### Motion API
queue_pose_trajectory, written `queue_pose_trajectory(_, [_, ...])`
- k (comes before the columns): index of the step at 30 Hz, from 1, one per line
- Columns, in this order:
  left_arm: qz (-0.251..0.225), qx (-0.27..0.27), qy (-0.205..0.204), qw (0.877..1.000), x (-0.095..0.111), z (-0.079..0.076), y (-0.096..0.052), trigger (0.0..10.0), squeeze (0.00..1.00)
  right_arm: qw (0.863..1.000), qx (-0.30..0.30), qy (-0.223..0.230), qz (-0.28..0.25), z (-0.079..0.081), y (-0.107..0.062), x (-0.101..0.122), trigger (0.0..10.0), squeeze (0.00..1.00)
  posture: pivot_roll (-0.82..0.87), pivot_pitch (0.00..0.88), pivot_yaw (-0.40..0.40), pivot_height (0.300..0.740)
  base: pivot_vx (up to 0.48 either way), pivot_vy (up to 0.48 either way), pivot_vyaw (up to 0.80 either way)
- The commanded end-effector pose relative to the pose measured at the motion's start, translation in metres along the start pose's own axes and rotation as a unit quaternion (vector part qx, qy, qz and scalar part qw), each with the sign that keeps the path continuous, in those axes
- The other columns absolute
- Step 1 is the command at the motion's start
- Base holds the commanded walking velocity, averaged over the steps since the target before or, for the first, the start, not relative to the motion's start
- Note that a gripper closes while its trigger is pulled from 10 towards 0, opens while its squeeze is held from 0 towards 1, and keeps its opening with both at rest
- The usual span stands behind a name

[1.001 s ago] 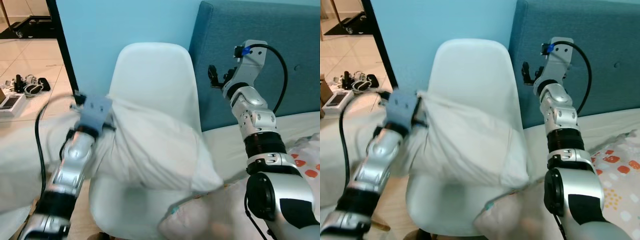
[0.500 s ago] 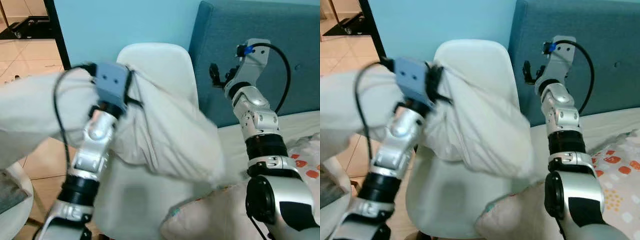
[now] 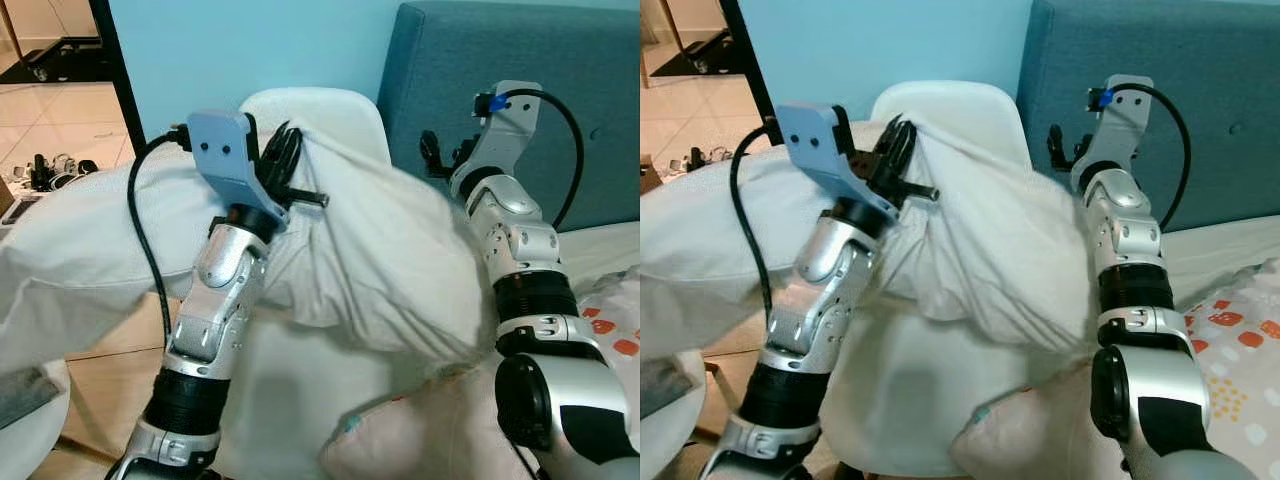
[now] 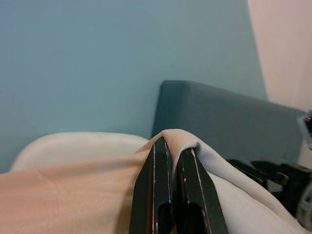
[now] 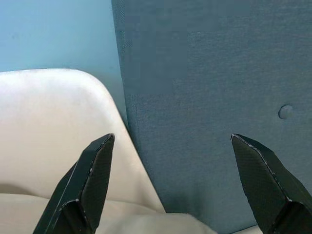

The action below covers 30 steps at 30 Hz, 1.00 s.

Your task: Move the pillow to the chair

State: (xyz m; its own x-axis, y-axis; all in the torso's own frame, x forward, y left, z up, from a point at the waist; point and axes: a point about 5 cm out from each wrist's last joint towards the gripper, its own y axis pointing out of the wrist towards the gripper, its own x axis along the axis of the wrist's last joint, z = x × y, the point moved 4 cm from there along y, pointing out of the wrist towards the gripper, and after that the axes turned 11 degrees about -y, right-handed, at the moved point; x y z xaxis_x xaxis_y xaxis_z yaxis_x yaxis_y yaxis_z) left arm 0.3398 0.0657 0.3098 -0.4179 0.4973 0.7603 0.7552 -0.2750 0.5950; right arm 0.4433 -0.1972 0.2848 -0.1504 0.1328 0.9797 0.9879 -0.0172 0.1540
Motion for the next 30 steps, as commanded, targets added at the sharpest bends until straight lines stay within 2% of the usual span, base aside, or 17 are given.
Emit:
queue_pose_trajectory(1, [0.010,-0.022,0.010,1.000,-0.002,-0.008,-0.005,2.4,0.00,1.000,0.002,0.005,0.005,0.002,-0.001,-0.002,10.0,0.00,-0.02,0.000,-0.034,0.564,0.000,0.000,0.00])
queue_pose_trajectory(2, [0.040,-0.016,0.024,0.999,-0.014,-0.004,-0.012,3.6,0.00,1.000,0.003,0.005,0.005,0.002,-0.002,-0.002,10.0,0.00,-0.02,0.000,-0.033,0.564,0.000,0.000,0.00])
queue_pose_trajectory(3, [0.079,-0.005,0.039,0.996,-0.025,0.002,-0.018,10.0,0.00,1.000,0.003,0.005,0.005,0.001,-0.002,-0.002,10.0,0.00,-0.02,0.000,-0.033,0.564,0.000,0.000,0.00])
queue_pose_trajectory(5, [0.079,-0.005,0.039,0.996,-0.025,0.002,-0.018,10.0,0.00,1.000,0.003,0.005,0.005,0.001,-0.002,-0.002,10.0,0.00,-0.02,0.000,-0.033,0.564,0.000,0.000,0.00])
queue_pose_trajectory(6, [0.115,0.003,0.054,0.992,-0.037,0.007,-0.026,10.0,0.00,1.000,0.002,0.005,0.006,0.001,-0.002,-0.002,10.0,0.00,-0.02,0.000,-0.035,0.564,0.000,0.000,0.00])
queue_pose_trajectory(7, [0.115,0.003,0.054,0.992,-0.037,0.007,-0.026,10.0,0.00,1.000,0.002,0.005,0.006,0.001,-0.002,-0.002,10.0,0.00,-0.02,0.000,-0.035,0.564,0.000,0.000,0.00])
queue_pose_trajectory(8, [0.159,0.012,0.057,0.986,-0.049,0.012,-0.034,10.0,1.00,1.000,0.003,0.005,0.006,0.000,-0.002,-0.002,10.0,0.00,-0.02,0.000,-0.036,0.564,0.000,0.000,0.00])
queue_pose_trajectory(10, [0.184,0.022,0.055,0.981,-0.056,0.017,-0.040,10.0,1.00,1.000,0.003,0.004,0.006,0.000,-0.002,-0.002,10.0,0.00,-0.02,0.000,-0.037,0.564,0.000,0.000,0.00])
queue_pose_trajectory(12, [0.241,0.030,0.056,0.969,-0.069,0.021,-0.051,10.0,1.00,1.000,0.007,0.005,0.005,0.003,-0.002,-0.001,10.0,0.00,-0.02,0.000,-0.042,0.564,0.000,0.000,0.00])
queue_pose_trajectory(14, [0.258,0.027,0.054,0.964,-0.074,0.021,-0.054,10.0,1.00,1.000,0.009,0.005,0.004,0.004,-0.002,0.000,10.0,0.00,-0.02,0.000,-0.045,0.564,0.000,0.000,0.00])
queue_pose_trajectory(20, [0.295,-0.033,0.037,0.954,-0.081,0.005,-0.064,10.0,1.00,1.000,0.012,0.005,0.003,0.005,-0.001,0.003,10.0,0.00,-0.02,0.000,-0.048,0.564,0.000,0.000,0.00])
queue_pose_trajectory(21, [0.302,-0.052,0.034,0.951,-0.080,-0.001,-0.066,10.0,0.89,1.000,0.012,0.004,0.004,0.005,-0.001,0.002,10.0,0.00,-0.02,0.000,-0.048,0.564,0.000,0.000,0.00])
queue_pose_trajectory(23, [0.306,-0.064,0.032,0.949,-0.079,-0.004,-0.068,10.0,0.89,1.000,0.013,0.003,0.005,0.004,-0.001,0.002,10.0,0.00,-0.02,0.000,-0.048,0.564,0.000,0.000,0.00])
queue_pose_trajectory(24, [0.303,-0.085,0.031,0.949,-0.076,-0.010,-0.069,10.0,0.41,1.000,0.014,0.002,0.006,0.004,-0.001,0.001,10.0,0.00,-0.02,0.000,-0.049,0.564,0.000,0.000,0.00])
queue_pose_trajectory(25, [0.301,-0.099,0.029,0.948,-0.073,-0.014,-0.069,10.0,0.41,1.000,0.014,0.001,0.008,0.004,-0.001,0.001,10.0,0.00,-0.02,0.000,-0.049,0.564,0.000,0.000,0.00])
queue_pose_trajectory(26, [0.289,-0.124,0.023,0.949,-0.066,-0.022,-0.069,10.0,0.00,1.000,0.017,-0.004,0.012,0.005,-0.001,-0.001,10.0,0.00,-0.02,0.000,-0.050,0.564,0.000,0.000,0.00])
queue_pose_trajectory(30, [0.259,-0.155,-0.003,0.953,-0.047,-0.031,-0.067,10.0,0.00,1.000,0.016,-0.011,0.021,0.001,-0.001,-0.006,10.0,0.00,-0.02,0.000,-0.053,0.564,0.000,0.000,0.00])
